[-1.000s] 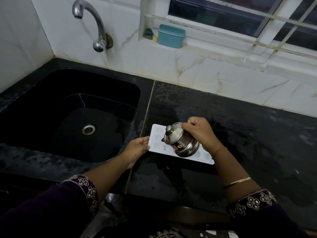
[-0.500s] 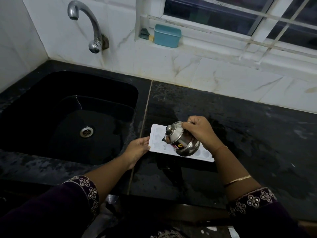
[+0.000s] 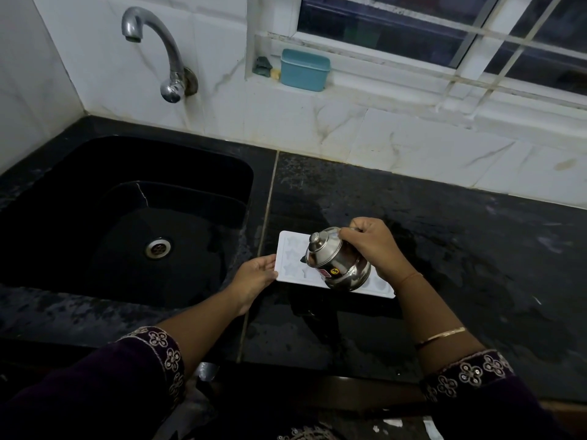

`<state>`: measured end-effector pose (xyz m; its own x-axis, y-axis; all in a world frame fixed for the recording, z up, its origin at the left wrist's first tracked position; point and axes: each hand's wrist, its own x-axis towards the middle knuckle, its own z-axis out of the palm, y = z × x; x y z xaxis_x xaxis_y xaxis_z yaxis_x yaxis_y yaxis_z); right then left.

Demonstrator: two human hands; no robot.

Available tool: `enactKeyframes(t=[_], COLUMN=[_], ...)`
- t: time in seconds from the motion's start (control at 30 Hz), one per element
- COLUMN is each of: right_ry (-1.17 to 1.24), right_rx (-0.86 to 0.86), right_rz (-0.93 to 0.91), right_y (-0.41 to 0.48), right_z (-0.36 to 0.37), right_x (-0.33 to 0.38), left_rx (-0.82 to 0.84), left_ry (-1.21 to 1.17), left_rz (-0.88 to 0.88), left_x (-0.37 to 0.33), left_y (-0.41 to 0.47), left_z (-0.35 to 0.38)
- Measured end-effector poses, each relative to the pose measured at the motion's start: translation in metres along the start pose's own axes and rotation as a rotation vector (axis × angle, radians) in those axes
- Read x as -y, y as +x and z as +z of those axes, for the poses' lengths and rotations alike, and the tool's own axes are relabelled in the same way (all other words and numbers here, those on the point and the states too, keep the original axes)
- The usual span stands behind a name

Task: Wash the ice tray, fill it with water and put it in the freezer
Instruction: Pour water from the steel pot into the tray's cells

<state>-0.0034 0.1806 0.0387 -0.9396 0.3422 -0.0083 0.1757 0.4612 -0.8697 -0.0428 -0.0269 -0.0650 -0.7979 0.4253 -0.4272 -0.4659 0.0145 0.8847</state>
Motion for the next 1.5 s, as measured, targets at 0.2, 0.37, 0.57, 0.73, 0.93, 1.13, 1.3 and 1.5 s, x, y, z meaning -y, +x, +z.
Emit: enactKeyframes(t=[0.2, 0.37, 0.57, 0.73, 0.93, 1.13, 1.3, 1.5], right_ry=[0.161, 0.129, 0.041, 0.004, -0.036, -0.047, -0.045, -0.048], right_rx=[-0.033, -0.064, -0.059, -0.029, 0.008, 0.014, 0.021, 0.036], right_rz=[0.057, 0.039, 0.014, 0.002, -0.014, -0.046, -0.068, -0.075], right_y=[-0.002, -0.004, -0.006, -0.004, -0.002, 0.002, 0.004, 0.004], right_z=[-0.003, -0.008, -0.012, -0.018, -0.024, -0.029, -0.030, -0.031], right_x=[-0.003, -0.005, -0.009, -0.012, -0.013, -0.014, -0.012, -0.010], left_rx=[-0.019, -0.017, -0.039, -0.091, -0.162, -0.196, -0.206, -0.212], left_ry=[0.006, 0.023, 0.007, -0.009, -0.036, -0.045, -0.060, -0.068], left_rz=[0.003, 0.009, 0.015, 0.027, 0.031, 0.028, 0.031, 0.035], left_x=[0.001, -0.001, -0.001, 0.001, 0.007, 0.014, 0.017, 0.019], left_y=[0.001, -0.001, -0.002, -0.003, 0.001, 0.009, 0.013, 0.015], left_z=[-0.001, 0.001, 0.004, 0.008, 0.010, 0.007, 0.006, 0.005])
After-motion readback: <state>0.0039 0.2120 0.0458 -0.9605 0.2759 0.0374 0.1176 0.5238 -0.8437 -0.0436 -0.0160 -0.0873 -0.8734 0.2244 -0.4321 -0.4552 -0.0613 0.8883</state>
